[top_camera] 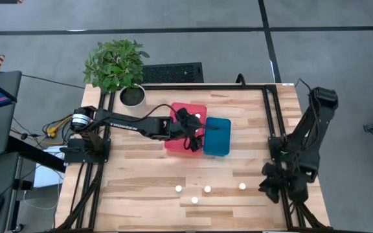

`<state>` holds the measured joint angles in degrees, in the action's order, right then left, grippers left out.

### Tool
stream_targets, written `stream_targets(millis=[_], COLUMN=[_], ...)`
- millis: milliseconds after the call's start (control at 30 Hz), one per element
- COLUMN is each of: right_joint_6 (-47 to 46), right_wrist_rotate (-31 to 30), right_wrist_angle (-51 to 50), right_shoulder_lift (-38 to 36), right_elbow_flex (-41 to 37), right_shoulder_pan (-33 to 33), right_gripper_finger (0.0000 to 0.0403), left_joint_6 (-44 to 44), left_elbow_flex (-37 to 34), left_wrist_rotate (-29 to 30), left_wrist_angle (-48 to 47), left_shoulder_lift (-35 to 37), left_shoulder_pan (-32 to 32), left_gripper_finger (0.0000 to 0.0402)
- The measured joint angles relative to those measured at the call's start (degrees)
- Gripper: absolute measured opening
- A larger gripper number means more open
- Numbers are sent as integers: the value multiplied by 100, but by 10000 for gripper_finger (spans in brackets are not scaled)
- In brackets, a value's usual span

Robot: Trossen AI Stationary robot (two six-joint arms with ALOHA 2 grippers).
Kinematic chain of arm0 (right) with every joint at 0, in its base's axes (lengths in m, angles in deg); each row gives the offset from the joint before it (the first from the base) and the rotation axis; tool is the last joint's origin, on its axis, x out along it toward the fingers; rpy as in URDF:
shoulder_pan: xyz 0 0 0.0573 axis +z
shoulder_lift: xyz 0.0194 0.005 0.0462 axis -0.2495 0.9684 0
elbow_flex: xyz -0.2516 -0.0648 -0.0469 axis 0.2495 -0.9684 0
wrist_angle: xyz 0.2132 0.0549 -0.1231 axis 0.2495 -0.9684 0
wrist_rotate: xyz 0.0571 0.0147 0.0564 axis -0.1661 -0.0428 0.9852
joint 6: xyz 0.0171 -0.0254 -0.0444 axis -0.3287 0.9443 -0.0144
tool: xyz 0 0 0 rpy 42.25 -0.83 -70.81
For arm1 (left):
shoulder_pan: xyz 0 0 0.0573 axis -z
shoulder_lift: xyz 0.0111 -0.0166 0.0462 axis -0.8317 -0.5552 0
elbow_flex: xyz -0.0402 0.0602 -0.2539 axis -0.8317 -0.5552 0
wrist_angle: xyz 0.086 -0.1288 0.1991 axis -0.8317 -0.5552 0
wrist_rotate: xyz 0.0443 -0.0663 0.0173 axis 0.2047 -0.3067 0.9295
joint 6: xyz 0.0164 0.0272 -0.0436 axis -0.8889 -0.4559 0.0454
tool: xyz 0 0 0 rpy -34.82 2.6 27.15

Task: Pick and place medicine bottles into bin by pill shape (circle, oval)
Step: Put the small orange pill bottle into the blue bin

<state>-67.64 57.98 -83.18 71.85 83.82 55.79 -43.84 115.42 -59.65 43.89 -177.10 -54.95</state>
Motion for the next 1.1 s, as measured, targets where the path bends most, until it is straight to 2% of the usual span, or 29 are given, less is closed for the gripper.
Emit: stream_targets(millis=[400,533,667,1100], right_joint_6=[286,936,1606,2941], right_wrist_rotate=[-24,-39,-46,-26], right_wrist_angle=[556,984,1326,1686], right_shoulder_lift=[1772,2130,2297,2329], right_elbow_flex=[2,9,51,37], right_shoulder_pan=[-218,-466,-728,-1531], right_gripper_finger=[120,120,120,120], left_joint_6=[-21,-22,-22,70], left_elbow_flex=[769,913,1084,1136], left_wrist_rotate=[-151,-144,-77,72], left_wrist_angle=[-52,-128,-246,-645], left_shoulder_lift=[0,0,0,0], left_shoulder_pan=[408,574,708,841], left_gripper_finger=[316,316,316,316])
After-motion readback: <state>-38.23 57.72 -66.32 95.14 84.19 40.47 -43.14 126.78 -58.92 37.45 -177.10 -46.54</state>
